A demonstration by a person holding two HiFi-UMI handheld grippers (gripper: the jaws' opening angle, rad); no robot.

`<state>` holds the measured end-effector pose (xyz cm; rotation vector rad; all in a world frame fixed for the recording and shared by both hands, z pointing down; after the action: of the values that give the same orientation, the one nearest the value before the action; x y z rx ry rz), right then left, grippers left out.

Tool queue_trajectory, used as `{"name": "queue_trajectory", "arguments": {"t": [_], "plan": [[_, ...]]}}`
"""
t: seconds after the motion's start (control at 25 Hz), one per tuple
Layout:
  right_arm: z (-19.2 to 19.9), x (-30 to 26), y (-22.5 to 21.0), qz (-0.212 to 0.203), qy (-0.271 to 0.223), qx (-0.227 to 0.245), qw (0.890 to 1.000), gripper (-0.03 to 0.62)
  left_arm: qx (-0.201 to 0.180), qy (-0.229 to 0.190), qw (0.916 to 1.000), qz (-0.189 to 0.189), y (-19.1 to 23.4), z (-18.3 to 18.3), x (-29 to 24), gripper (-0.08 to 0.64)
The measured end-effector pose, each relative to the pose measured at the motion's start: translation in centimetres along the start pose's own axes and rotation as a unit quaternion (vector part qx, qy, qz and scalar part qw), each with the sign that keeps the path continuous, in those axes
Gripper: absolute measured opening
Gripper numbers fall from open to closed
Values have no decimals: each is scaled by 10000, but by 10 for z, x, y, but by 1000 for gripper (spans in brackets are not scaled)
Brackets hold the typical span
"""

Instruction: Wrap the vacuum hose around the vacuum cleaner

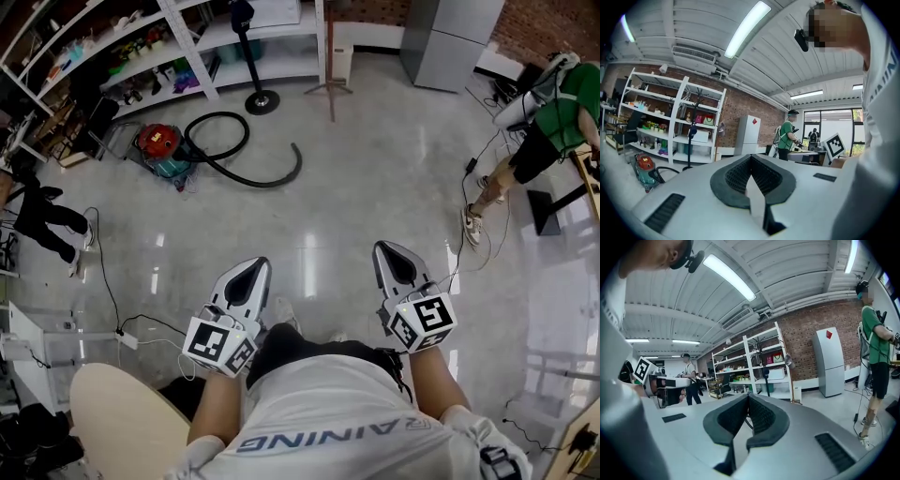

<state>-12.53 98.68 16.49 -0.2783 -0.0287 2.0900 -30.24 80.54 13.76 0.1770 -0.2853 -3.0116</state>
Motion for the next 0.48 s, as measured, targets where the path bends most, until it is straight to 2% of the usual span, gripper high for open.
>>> {"name": "queue_trajectory", "arguments": {"t": [0.24, 0.48], "plan": [[-4, -53, -2, -257, 48, 162, 9995, 11, 71, -138, 9997, -182, 39, 1, -22, 17], [-12, -135, 4, -329, 195, 294, 9988, 11, 188, -168, 9991, -326, 116, -4, -47, 17]]}}
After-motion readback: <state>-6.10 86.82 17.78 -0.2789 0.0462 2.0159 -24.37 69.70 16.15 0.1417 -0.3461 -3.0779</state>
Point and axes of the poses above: the fingertips, and each gripper's own axes: x backward along the fingers, y to its left, z out of its underside, the point moved 5 cm from there along x, backward along the fingers, and after that the axes turned 10 degrees about z, right-handed, at the moved point
